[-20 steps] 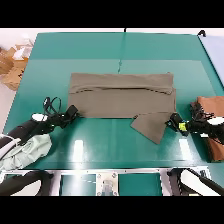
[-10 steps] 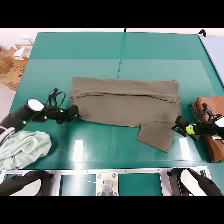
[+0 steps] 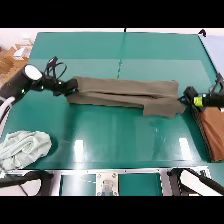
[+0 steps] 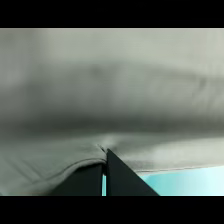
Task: Fold the shirts.
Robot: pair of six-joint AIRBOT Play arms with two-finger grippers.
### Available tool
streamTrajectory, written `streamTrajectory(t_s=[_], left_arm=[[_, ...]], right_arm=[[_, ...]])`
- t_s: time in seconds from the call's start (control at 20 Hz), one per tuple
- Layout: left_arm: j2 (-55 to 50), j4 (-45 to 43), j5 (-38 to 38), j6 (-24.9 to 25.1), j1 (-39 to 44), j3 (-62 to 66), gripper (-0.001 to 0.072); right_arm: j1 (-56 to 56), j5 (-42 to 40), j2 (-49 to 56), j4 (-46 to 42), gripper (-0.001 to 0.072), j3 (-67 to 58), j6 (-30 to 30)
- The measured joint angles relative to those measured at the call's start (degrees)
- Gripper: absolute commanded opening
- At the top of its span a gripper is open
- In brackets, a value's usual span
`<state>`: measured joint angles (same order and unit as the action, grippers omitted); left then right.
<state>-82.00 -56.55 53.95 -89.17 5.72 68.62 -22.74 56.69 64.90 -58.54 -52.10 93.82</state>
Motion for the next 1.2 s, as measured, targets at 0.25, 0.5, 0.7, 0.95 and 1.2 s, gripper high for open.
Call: streamTrajectory(t_s=[0.25, 0.5, 0.7, 0.95, 1.2], left_arm=[[-13.7, -0.6, 0.2, -1.4, 0.0, 14.8, 0.0021], [-25.4, 1.7, -3.1, -1.9, 0.0, 25.0, 0.0666], [-28.2, 3.3, -7.4, -1.8, -0.6, 29.4, 0.0667], [-28.9, 4.0, -1.2, 0.1, -3.9, 37.7, 0.0666], [-29.0, 4.7, 5.8, 0.7, -5.1, 41.0, 0.0666]], right_arm=[[2.1, -1.7, 19.1, 3.0, 0.0014, -17.5, 0.1], [5.2, -3.1, 35.3, 4.5, 0.0016, -32.1, -1.0], [4.5, -2.6, 40.9, 4.8, 0.0535, -39.5, -3.5], [-2.3, 10.1, 42.7, 4.6, 0.0604, -44.7, -12.6], [-7.8, 20.4, 44.3, 4.7, 0.0605, -44.9, -22.8]])
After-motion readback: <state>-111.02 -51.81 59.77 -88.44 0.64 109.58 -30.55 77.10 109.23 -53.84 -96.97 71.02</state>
